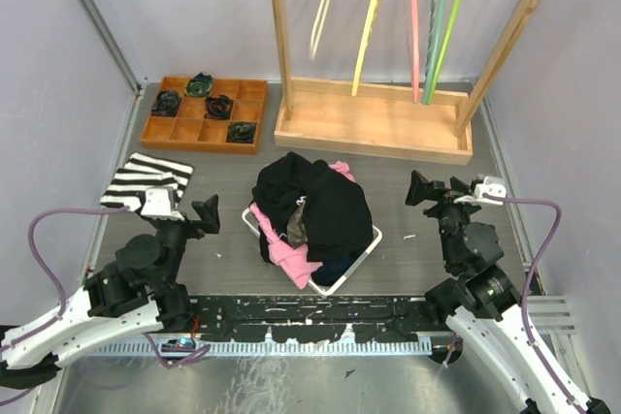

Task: Remove the t-shirt from the hanger
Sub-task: Reset both arms

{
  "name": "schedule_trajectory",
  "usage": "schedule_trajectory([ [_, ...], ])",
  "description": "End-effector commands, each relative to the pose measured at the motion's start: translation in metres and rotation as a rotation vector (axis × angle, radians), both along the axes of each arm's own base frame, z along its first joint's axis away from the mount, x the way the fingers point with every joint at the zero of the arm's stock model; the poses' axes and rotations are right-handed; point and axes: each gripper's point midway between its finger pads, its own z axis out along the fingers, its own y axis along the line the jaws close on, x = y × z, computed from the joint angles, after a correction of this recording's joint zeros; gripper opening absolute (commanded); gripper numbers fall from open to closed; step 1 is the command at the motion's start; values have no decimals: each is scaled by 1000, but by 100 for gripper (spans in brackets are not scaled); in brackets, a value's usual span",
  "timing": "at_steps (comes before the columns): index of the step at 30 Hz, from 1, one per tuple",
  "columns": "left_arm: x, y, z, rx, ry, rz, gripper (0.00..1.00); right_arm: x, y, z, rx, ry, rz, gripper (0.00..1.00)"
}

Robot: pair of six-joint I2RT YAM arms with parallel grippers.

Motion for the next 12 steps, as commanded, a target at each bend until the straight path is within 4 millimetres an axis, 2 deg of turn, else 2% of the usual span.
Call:
schedule_trajectory([
  [1, 1, 1, 2, -13, -5, 14, 98, -1, -1, 15, 36, -53, -5, 100],
  [12, 2, -2, 0, -12, 6, 11, 98, -2, 2, 16, 41, -56, 15, 100],
])
